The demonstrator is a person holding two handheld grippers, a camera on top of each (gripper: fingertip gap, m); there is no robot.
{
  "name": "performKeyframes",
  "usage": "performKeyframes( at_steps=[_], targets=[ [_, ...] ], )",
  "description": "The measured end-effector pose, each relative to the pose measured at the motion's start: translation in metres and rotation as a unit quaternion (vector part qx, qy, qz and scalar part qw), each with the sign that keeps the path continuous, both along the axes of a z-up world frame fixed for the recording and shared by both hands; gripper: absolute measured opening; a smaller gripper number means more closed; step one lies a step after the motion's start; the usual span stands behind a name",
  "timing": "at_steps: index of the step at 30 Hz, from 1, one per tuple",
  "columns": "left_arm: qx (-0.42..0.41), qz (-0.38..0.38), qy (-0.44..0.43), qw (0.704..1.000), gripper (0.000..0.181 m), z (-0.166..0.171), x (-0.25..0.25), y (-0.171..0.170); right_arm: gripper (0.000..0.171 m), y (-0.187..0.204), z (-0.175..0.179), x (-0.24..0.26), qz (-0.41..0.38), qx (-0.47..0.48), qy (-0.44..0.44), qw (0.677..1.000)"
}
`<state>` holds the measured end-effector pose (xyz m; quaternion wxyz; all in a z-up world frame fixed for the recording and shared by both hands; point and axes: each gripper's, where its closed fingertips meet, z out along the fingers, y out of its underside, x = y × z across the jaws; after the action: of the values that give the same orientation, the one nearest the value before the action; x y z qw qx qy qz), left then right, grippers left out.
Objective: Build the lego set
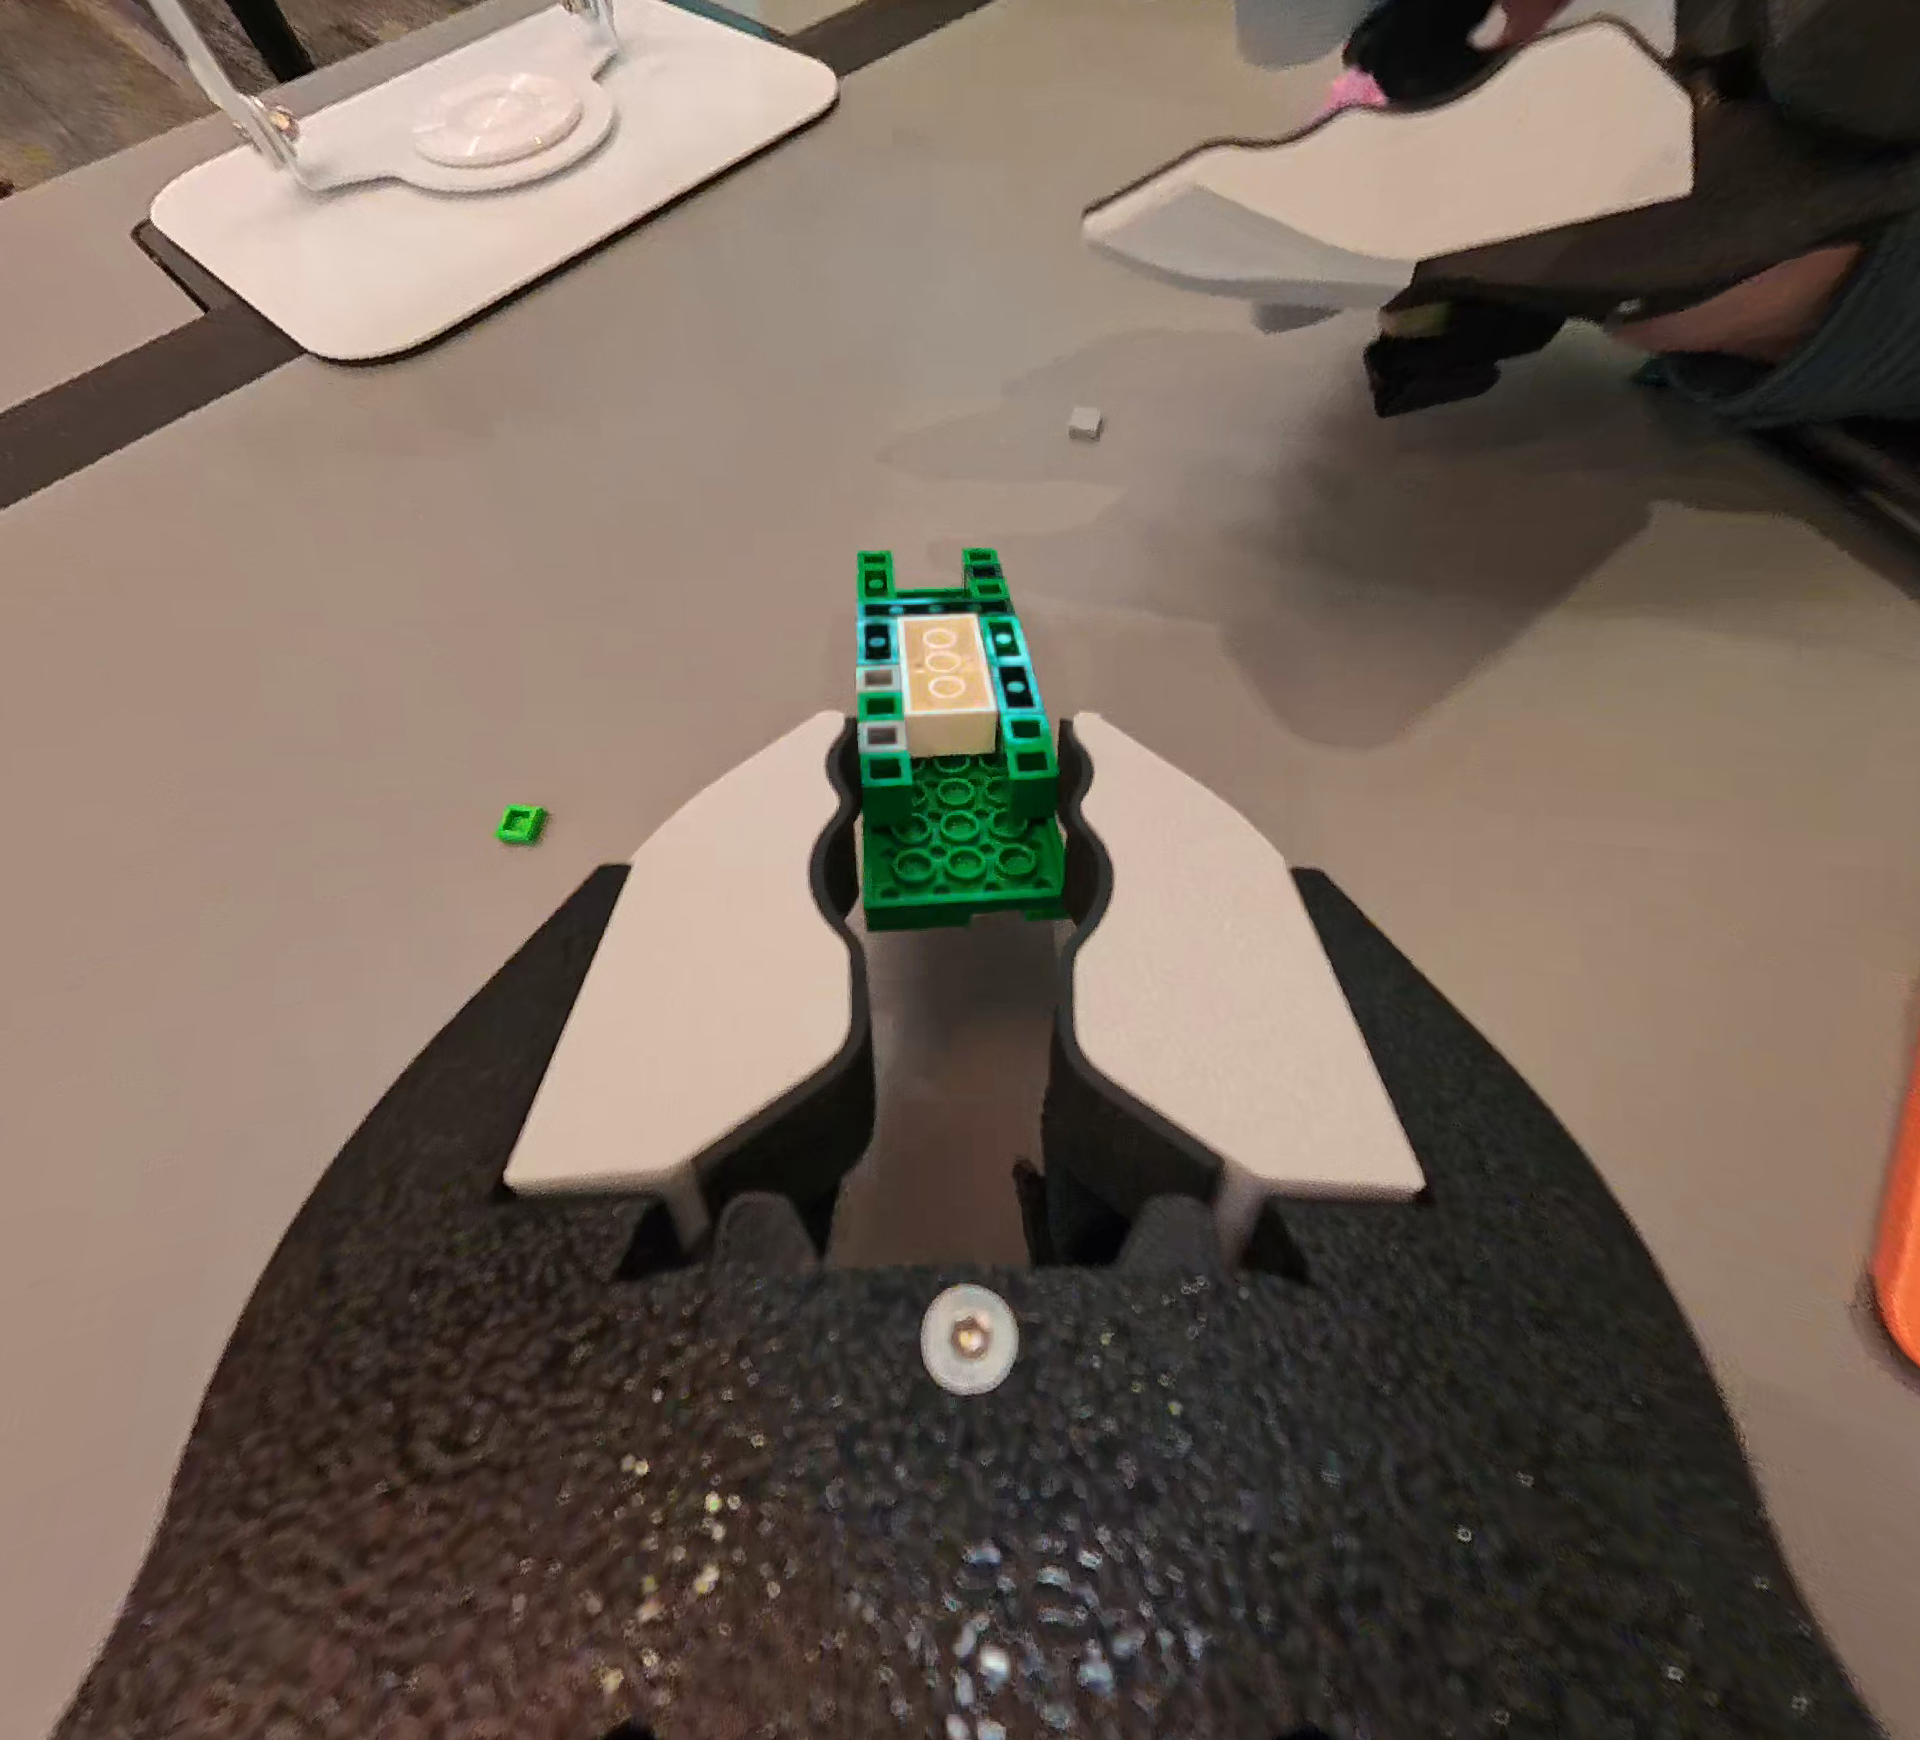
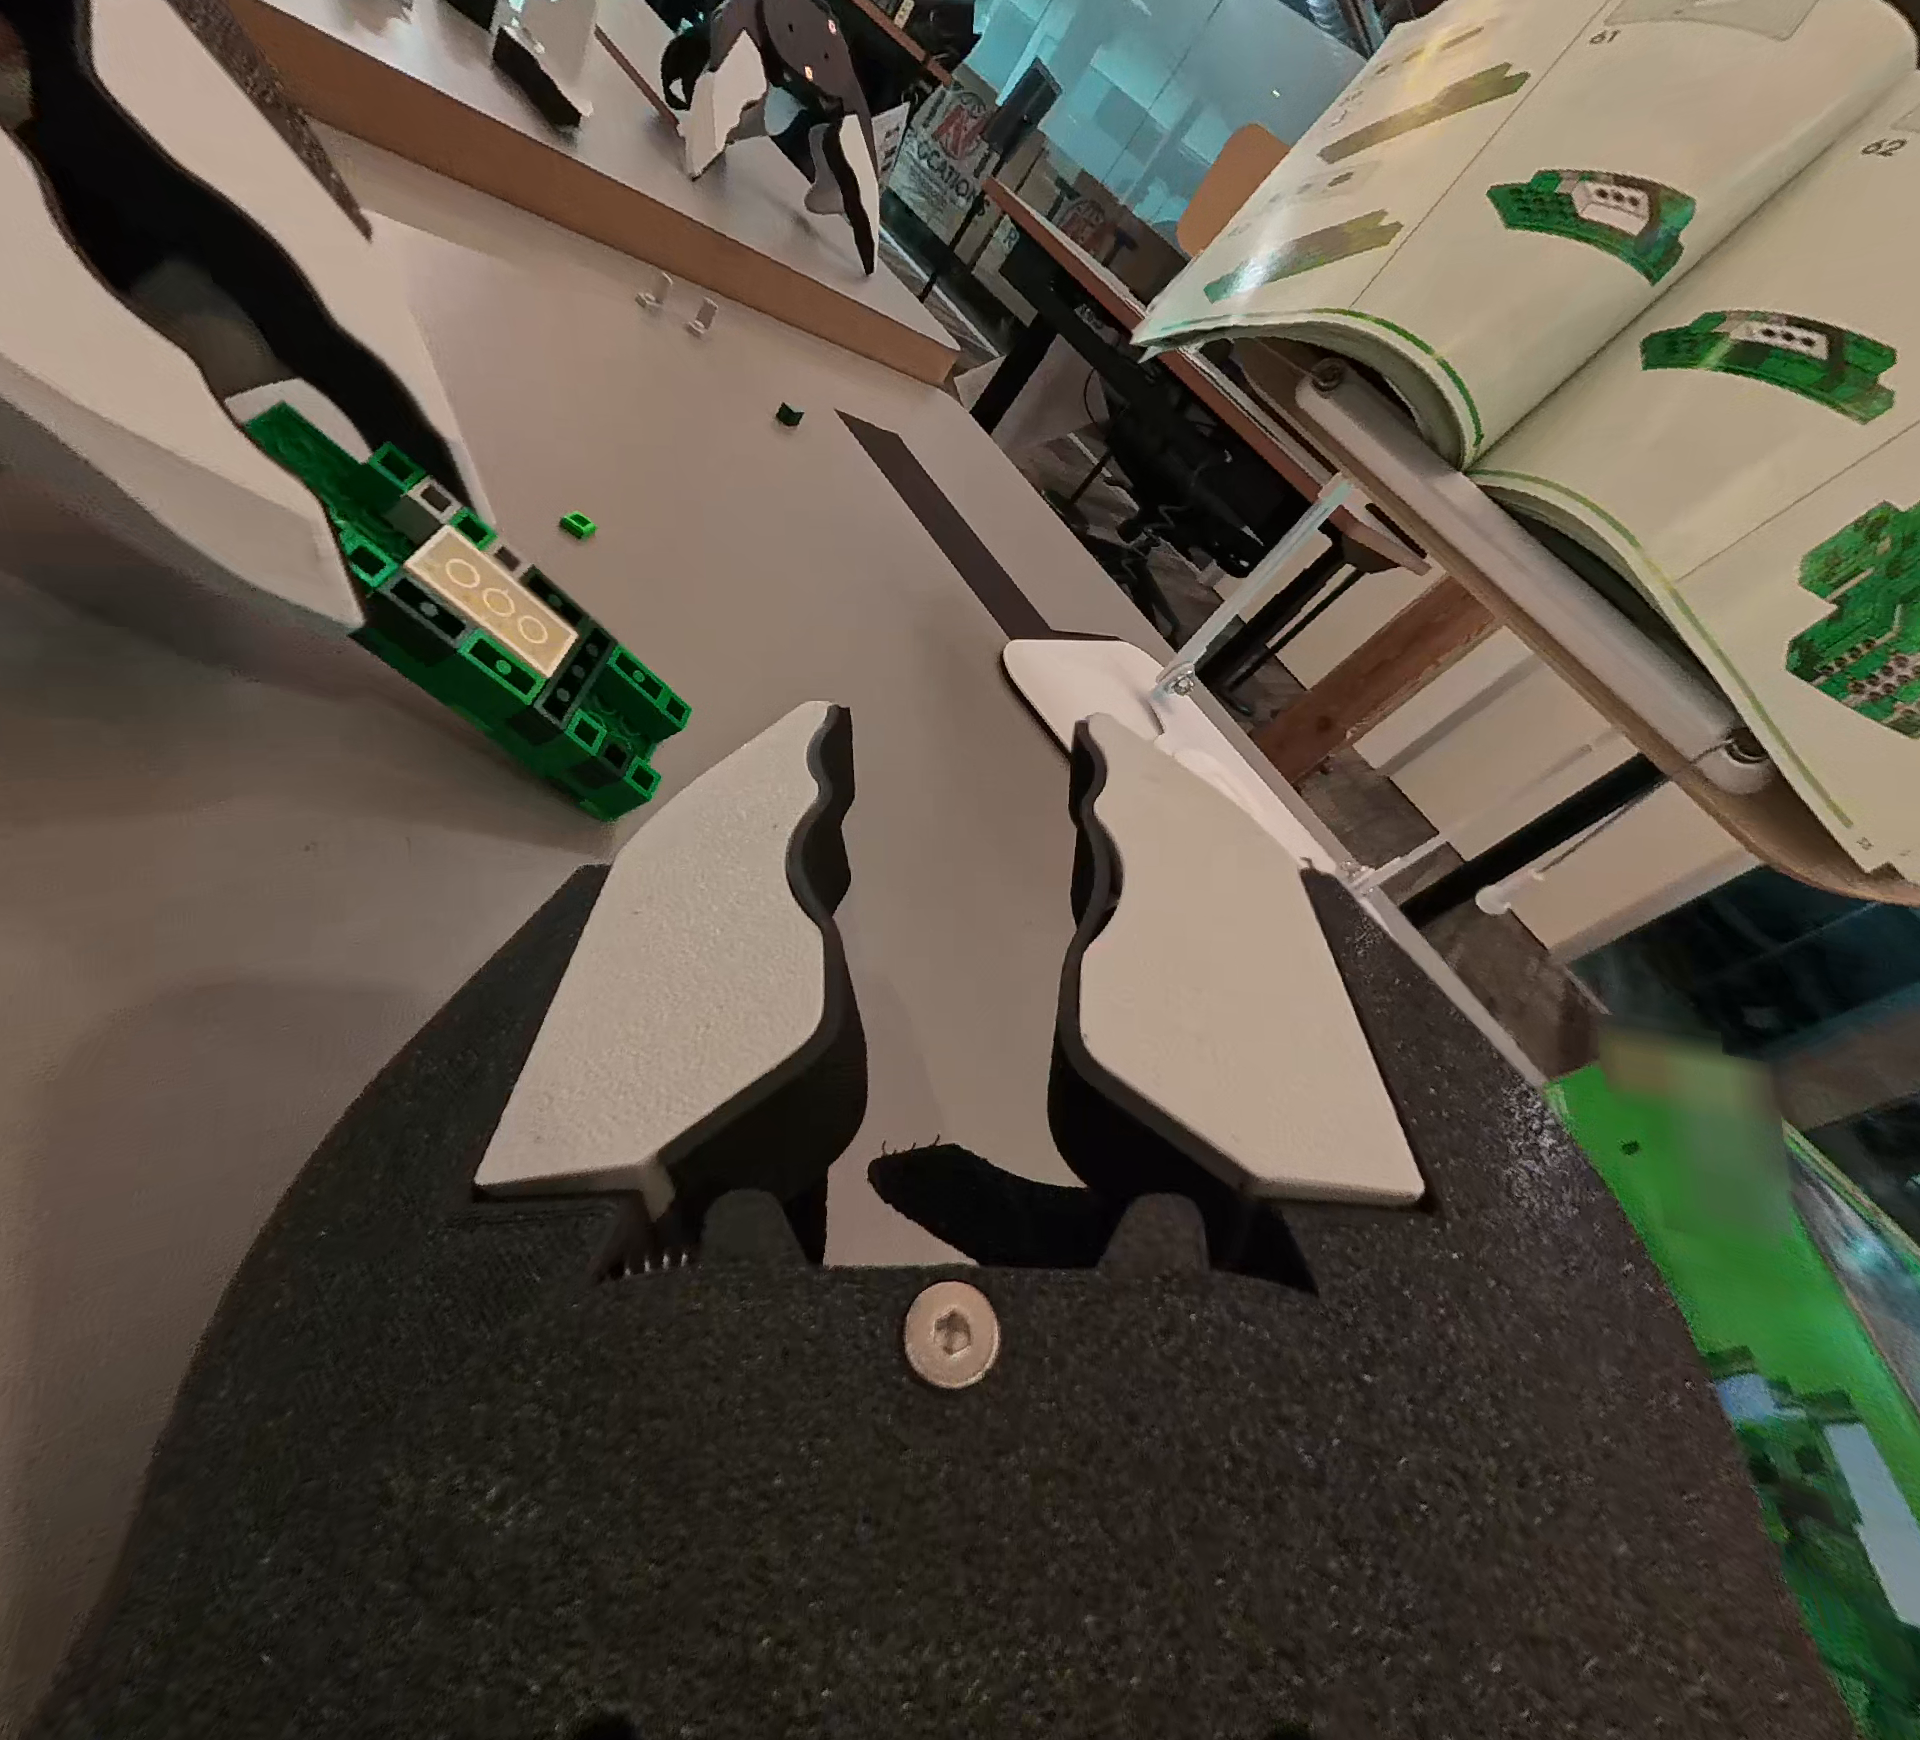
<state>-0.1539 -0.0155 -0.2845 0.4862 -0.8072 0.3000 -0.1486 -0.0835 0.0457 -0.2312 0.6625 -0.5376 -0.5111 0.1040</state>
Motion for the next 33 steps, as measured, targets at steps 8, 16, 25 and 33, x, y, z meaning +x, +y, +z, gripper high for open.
performKeyframes(
  at_steps=[8, 16, 25, 33],
  targets=[
    [0.033, 0.000, 0.048, 0.998, 0.035, -0.002, 0.002, -0.001, 0.038, 0.005, 0.001, 0.005, 0.000, -0.042, 0.035, 0.998],
    [0.079, 0.002, 0.107, 0.991, 0.035, -0.003, 0.004, -0.001, 0.032, -0.005, -0.003, 0.000, 0.026, -0.040, 0.019, 0.999],
    [0.107, 0.005, 0.097, 0.989, 0.035, 0.005, 0.004, -0.001, 0.034, -0.037, -0.027, -0.020, 0.118, -0.016, -0.080, 0.990],
    [0.088, 0.020, 0.029, 0.995, 0.035, 0.014, 0.000, 0.000, 0.039, -0.055, -0.048, -0.045, 0.108, 0.222, -0.246, 0.937]
  ],
)
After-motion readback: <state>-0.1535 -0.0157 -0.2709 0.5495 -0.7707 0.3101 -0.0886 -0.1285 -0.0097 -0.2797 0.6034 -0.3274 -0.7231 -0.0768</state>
